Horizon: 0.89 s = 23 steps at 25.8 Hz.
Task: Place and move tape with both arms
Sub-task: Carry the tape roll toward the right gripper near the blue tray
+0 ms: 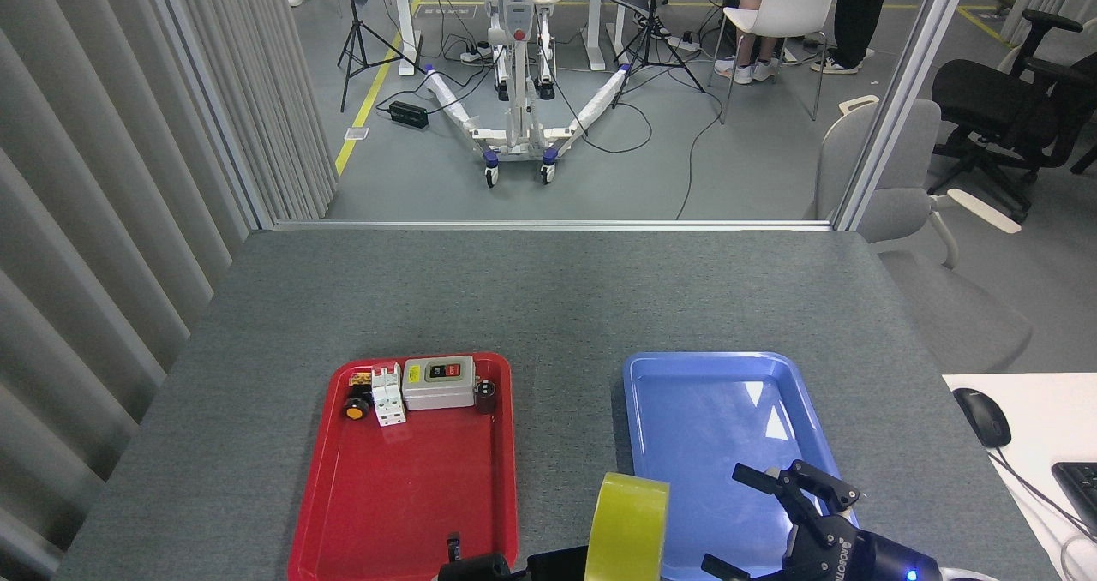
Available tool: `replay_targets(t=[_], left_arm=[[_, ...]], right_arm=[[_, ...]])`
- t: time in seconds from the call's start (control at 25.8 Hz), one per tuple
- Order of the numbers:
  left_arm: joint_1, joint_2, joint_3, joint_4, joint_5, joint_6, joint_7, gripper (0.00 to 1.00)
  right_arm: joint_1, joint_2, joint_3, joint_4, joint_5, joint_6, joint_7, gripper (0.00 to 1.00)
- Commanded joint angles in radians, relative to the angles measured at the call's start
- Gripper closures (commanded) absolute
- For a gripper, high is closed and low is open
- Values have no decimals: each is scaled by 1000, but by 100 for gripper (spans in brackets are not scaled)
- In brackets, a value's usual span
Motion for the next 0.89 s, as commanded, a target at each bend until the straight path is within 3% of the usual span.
replay_targets(t=[0.0,0.19,0.31,0.54,0.85], left_arm=[[0,-2,1,5,-8,1,1,100],[-2,1,1,5,-8,-1,1,100],[-6,7,1,0,-8,-1,1,100],[-11,10,8,0,-8,-2,0,100],[-11,16,16,-2,-8,-5,0,100]], right_arm=[[-18,3,-7,-1,-7,-34,-21,1],[-43,14,-27,8,-98,-141,-9,1],[-52,35,-35,10,-98,-136,23,1],[-112,196,-27,33,-96,-133,176,1],[-119,224,-20,33,-98,-138,196,1]])
